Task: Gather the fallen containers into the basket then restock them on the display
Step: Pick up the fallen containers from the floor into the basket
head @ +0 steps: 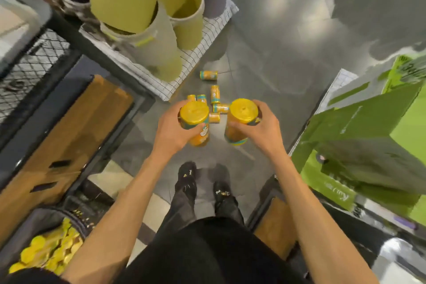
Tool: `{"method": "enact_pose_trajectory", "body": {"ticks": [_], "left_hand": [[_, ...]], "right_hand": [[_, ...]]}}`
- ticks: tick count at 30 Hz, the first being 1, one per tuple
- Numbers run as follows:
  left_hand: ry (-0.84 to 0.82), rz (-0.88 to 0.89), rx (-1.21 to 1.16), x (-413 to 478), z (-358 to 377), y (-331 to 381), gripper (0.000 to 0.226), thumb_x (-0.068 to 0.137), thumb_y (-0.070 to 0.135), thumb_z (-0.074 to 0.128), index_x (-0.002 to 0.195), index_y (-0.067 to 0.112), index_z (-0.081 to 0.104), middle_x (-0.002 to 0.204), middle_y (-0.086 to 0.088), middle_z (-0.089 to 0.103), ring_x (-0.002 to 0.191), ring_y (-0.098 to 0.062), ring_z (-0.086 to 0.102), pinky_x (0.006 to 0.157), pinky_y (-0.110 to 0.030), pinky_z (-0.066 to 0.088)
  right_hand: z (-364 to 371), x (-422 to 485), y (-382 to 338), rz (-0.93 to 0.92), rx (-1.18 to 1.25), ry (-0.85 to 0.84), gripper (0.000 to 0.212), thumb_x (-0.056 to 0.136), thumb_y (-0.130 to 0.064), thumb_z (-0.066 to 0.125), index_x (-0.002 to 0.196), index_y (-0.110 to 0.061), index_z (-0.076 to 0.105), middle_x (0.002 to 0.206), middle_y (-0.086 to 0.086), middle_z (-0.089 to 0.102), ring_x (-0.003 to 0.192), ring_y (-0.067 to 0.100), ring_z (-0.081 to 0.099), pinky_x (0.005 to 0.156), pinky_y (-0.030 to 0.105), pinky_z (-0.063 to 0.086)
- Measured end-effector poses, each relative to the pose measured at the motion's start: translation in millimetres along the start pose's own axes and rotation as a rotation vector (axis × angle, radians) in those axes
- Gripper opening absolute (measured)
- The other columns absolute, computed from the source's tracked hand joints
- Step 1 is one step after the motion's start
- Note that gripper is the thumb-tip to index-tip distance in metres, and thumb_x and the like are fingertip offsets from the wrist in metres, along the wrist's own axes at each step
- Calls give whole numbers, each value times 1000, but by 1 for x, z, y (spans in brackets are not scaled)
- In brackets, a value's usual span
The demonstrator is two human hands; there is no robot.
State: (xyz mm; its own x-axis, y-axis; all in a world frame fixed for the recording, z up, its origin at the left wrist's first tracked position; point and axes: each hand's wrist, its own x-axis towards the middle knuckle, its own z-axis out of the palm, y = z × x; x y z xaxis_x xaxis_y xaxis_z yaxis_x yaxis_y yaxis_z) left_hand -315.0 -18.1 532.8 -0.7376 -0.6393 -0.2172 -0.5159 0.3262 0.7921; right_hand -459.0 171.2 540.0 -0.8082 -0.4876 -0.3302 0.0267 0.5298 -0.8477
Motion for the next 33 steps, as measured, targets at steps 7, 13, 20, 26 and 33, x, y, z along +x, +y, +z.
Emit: {"method": "enact_pose_trajectory", "body": {"ticks": [7, 13, 20, 26, 33], "left_hand": [[373, -55, -62, -93, -73, 12, 66, 69, 38, 87, 126, 20, 58, 118, 10, 62, 102, 0, 58, 86, -9, 44], [706, -168, -55, -181, -134, -12, 76, 72, 30, 86, 138, 17, 50, 131, 6, 53, 117, -11, 51, 94, -26, 44], [952, -283, -73, -293, -195, -56, 78, 67, 38, 84, 135, 16, 53, 128, 2, 56, 111, -8, 52, 90, -15, 42], [1084, -335, -42, -395, -239, -100, 71, 70, 44, 80, 130, 21, 51, 120, 13, 52, 108, -1, 50, 90, -20, 47], [1176, -501, -37, -495, -273, -156, 78, 69, 42, 72, 138, 17, 48, 126, 4, 51, 111, -8, 48, 92, -24, 42]], "right_hand": [[21, -32, -80, -234, -30, -217, 71, 65, -39, 90, 127, -27, 57, 109, -17, 65, 99, -5, 60, 78, 12, 49], [89, -69, -142, -461, -136, -464, 65, 64, -35, 90, 121, -28, 59, 108, -16, 65, 99, 0, 61, 81, 15, 49], [186, -153, -193, -681, -202, -700, 60, 69, -25, 87, 118, -31, 53, 106, -23, 59, 93, -19, 52, 73, -1, 38], [271, -243, -206, -785, -227, -881, 68, 67, -31, 88, 124, -26, 52, 111, -23, 57, 101, -9, 55, 77, 3, 42], [359, -332, -203, -806, -262, -1008, 73, 67, -35, 89, 127, -23, 48, 114, -14, 56, 101, -4, 55, 75, 8, 46]]}}
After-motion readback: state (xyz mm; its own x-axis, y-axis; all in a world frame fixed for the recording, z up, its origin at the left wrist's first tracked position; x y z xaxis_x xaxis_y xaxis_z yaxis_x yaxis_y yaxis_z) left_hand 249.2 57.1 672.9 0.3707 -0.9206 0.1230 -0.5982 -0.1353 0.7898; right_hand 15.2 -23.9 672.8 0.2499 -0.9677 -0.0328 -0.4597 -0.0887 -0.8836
